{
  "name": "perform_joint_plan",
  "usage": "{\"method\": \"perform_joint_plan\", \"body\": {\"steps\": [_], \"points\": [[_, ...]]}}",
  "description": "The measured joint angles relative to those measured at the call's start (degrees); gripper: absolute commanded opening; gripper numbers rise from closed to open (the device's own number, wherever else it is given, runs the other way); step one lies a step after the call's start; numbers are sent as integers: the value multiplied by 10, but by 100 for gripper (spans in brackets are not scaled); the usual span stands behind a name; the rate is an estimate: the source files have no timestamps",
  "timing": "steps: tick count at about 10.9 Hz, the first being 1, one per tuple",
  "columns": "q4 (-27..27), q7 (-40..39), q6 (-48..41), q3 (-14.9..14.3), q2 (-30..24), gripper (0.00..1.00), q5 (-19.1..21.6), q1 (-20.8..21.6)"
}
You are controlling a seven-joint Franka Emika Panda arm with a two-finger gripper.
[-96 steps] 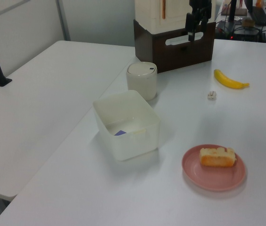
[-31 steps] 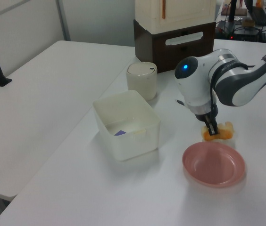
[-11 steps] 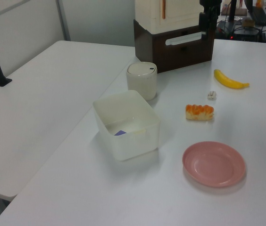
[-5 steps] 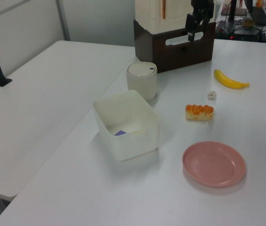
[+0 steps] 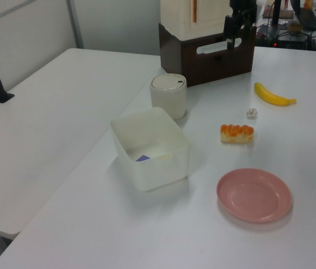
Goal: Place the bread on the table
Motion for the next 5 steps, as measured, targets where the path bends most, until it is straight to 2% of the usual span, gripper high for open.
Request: {"method": "perform_joint_plan", "body": {"steps": [5], "points": [[0,-14,-7,0,-2,100,4,-1]]}}
